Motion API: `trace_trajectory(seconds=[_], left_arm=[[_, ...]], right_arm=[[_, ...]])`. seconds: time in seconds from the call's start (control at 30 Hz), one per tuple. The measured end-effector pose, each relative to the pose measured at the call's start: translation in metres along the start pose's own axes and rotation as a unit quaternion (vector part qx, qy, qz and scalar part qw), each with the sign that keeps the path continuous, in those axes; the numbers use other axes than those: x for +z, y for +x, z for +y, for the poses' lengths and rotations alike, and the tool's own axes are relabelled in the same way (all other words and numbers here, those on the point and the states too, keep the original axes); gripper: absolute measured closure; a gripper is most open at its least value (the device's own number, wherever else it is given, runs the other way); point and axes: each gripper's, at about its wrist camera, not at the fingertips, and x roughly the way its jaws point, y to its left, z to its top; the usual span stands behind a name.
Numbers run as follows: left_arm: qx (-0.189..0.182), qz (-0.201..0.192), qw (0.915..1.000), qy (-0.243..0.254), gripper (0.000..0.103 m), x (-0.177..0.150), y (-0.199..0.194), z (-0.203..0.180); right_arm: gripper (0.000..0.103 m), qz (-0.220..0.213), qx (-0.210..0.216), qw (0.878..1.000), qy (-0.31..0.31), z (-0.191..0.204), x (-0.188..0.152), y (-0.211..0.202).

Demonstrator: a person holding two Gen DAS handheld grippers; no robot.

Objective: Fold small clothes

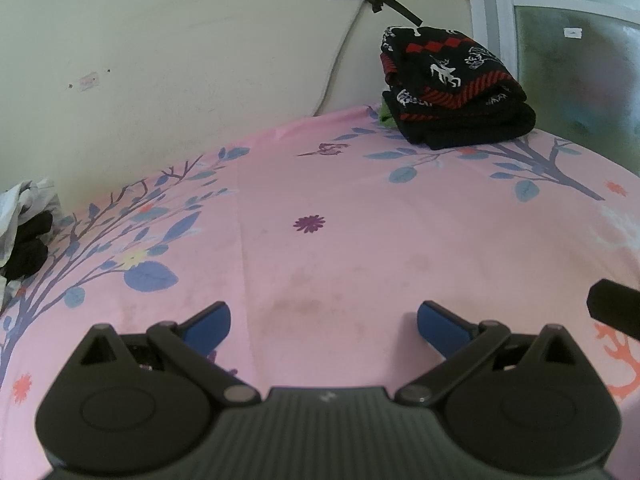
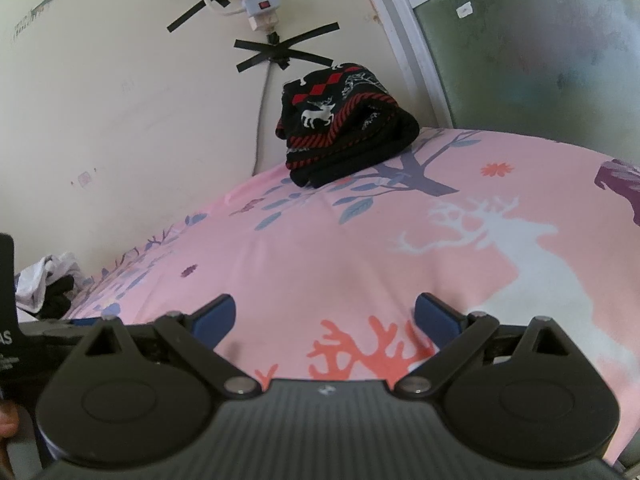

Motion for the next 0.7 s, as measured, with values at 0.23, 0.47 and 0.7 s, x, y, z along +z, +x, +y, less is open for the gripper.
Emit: trace_trajectory(seconds=[0.23,0.47,0.7], left_arm=[[-0.008,0.008,0.9999,-0.013,0.0,-0.0004,0.001,0.0049],[-0.009,0.009,0.9998,-0.015,0.0,-0.0005,0.001,0.0046],[-0.011,0.009,0.9998,-0.017,0.0,-0.0009,0.0016,0.0063]], right_arm=[[0.012,-0.001,-0.001,1.0,-0.002,-0.0001,-0.0001,0.0001],[0.012,-0.004,-0.001,1.0,-0.005,0.0,-0.0005,0.0004],[0.012,-0.008,-0.002,1.0,-0.01,0.0005,-0.0018,0.0008]])
